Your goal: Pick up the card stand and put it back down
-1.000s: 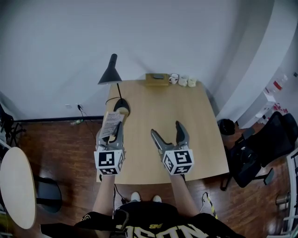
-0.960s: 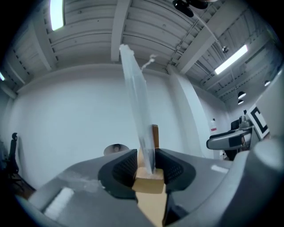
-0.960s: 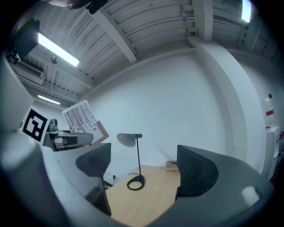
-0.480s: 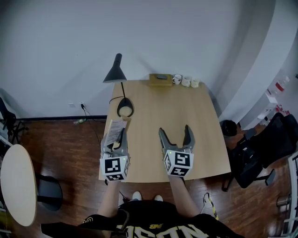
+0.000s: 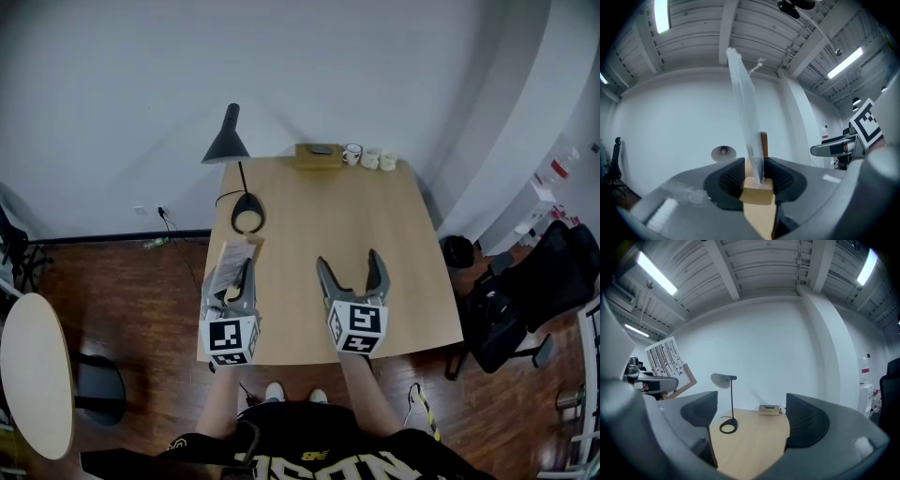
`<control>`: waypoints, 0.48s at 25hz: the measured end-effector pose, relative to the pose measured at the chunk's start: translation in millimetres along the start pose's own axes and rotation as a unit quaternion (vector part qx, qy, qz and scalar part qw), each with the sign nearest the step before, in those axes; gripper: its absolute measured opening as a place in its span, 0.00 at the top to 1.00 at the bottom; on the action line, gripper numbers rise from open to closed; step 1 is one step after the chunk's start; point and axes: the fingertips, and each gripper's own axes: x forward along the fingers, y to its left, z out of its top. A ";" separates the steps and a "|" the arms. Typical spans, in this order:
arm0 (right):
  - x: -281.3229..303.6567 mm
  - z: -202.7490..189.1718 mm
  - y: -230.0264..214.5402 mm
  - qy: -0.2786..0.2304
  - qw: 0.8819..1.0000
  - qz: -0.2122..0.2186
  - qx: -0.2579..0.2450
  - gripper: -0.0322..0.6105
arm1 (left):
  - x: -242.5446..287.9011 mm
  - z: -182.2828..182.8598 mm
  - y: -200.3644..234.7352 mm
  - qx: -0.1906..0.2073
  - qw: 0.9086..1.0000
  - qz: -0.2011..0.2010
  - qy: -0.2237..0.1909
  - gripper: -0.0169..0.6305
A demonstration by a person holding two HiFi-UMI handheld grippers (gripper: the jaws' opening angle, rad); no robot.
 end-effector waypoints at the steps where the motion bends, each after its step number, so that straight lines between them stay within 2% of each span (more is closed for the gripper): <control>1: 0.6 -1.9 0.5 0.003 1.000 0.002 -0.001 0.23 | 0.3 -1.6 -0.1 0.000 1.000 -0.001 0.003 0.77; 12: 12.7 -28.7 9.8 0.036 0.999 0.021 0.007 0.23 | 5.4 -26.9 7.4 -0.003 0.999 -0.018 0.037 0.77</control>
